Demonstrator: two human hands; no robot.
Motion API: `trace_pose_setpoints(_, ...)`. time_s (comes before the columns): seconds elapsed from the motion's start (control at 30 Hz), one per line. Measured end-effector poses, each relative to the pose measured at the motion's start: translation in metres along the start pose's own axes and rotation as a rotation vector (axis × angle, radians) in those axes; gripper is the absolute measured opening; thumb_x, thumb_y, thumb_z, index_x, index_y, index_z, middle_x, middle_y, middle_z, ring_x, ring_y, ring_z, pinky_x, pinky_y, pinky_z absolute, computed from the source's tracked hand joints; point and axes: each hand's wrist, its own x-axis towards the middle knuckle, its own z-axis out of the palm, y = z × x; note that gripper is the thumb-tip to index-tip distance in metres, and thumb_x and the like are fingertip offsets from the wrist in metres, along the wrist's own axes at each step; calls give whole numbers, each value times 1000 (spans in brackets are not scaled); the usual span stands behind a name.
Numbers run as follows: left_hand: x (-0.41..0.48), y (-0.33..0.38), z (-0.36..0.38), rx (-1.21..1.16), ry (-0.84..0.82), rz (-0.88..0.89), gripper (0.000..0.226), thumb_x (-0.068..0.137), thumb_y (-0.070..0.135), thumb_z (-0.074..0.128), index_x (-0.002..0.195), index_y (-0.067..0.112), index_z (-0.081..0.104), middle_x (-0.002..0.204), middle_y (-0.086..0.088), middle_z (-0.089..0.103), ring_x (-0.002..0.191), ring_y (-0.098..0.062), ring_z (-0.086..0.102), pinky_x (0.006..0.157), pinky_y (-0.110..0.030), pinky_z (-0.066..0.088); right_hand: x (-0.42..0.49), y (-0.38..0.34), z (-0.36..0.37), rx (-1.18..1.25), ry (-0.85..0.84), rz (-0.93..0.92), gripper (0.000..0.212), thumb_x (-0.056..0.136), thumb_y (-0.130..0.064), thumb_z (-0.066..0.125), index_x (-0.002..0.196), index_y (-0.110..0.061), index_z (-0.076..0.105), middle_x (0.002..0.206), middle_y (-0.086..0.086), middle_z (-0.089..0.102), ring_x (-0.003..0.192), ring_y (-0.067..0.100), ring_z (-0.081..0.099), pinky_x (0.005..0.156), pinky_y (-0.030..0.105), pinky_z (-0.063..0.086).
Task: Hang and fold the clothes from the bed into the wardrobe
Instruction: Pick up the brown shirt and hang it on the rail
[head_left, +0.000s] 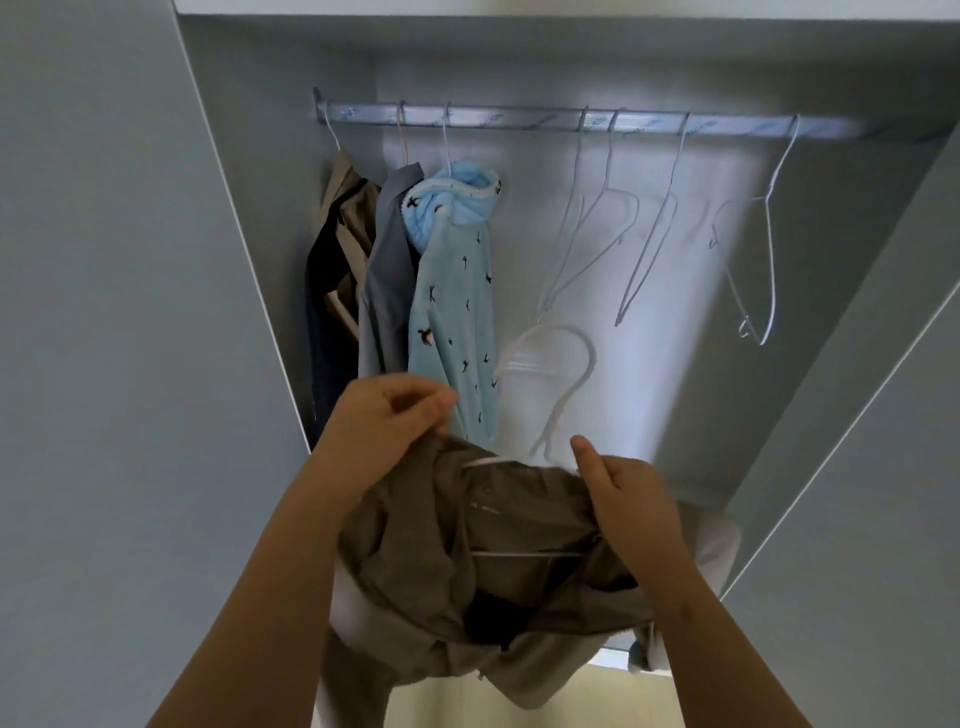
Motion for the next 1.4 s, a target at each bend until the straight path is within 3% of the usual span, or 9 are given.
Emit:
trace_pose_setpoints(0.2, 31, 26, 19, -423, 176, -87, 25, 78, -4, 66, 95, 15, 68, 78, 8, 72, 81, -2, 68, 76, -12, 52, -7, 5, 19, -28, -139, 18, 55, 94, -49, 41, 46, -21, 43, 41, -7, 40, 44, 6, 43, 47, 13, 26)
trace_pose_setpoints(0.37, 31, -4, 28, 517, -255, -208, 29, 90, 36, 56, 112, 16, 62, 119, -2, 58, 107, -16, 53, 91, -24, 38, -1, 13, 13, 55, -79, 170, 64, 92, -46, 46, 35, -17, 44, 33, -8, 42, 43, 7, 39, 48, 25, 29)
trace_pose_setpoints(0.5, 16, -24, 21, 707, -358, -496, 81, 83, 72, 34, 110, 1, 62, 108, -18, 63, 98, -29, 60, 88, -37, 48, -1, 24, 7, 96, 12, 304, 57, 92, -44, 46, 43, -16, 37, 45, 0, 39, 50, 17, 42, 55, 27, 34)
trace_pose_setpoints(0.63, 15, -24, 22, 593, -426, -359, 48, 91, 53, 44, 72, 13, 62, 69, -3, 56, 66, -11, 52, 58, -20, 38, -2, 24, 8, 71, 44, 292, 56, 93, -44, 44, 45, -14, 38, 47, 2, 42, 52, 19, 45, 55, 27, 35)
trace_pose_setpoints(0.83, 17, -12, 29, -42, 185, -121, 28, 95, 31, 48, 77, 21, 66, 76, 0, 63, 68, 5, 56, 64, -8, 45, 0, 15, 7, 38, 6, 184, 51, 95, -43, 41, 50, -22, 53, 52, -2, 53, 55, 12, 51, 53, 22, 35)
trace_pose_setpoints(0.93, 24, -5, 24, 270, 44, -31, 30, 98, 34, 41, 91, 21, 67, 85, 6, 63, 74, 5, 54, 66, -6, 40, 0, 13, 6, 93, 11, 214, 47, 94, -43, 44, 51, -27, 55, 54, -3, 55, 57, 11, 52, 53, 21, 35)
trace_pose_setpoints(1.03, 25, -17, 20, 551, -101, -111, 34, 99, 36, 37, 102, 18, 66, 105, -5, 66, 92, -17, 58, 88, -30, 45, 2, 18, 2, 179, 99, 323, 58, 92, -39, 49, 37, -19, 46, 43, -2, 44, 51, 17, 46, 53, 26, 34)
trace_pose_setpoints(1.2, 16, -47, 10, 468, 118, -219, 32, 99, 16, 38, 126, 14, 56, 130, -9, 54, 118, -26, 50, 104, -39, 36, 1, 23, 0, 306, 169, 482, 49, 91, -35, 50, 50, -9, 49, 51, 8, 44, 53, 21, 46, 61, 30, 38)
trace_pose_setpoints(1.4, 14, -73, 8, 282, 108, -443, 45, 94, 12, 49, 137, 6, 35, 123, -17, 54, 103, -26, 54, 83, -30, 41, 12, 10, -6, 362, 198, 446, 49, 92, -30, 50, 47, -10, 46, 49, 6, 40, 50, 20, 40, 55, 27, 32)
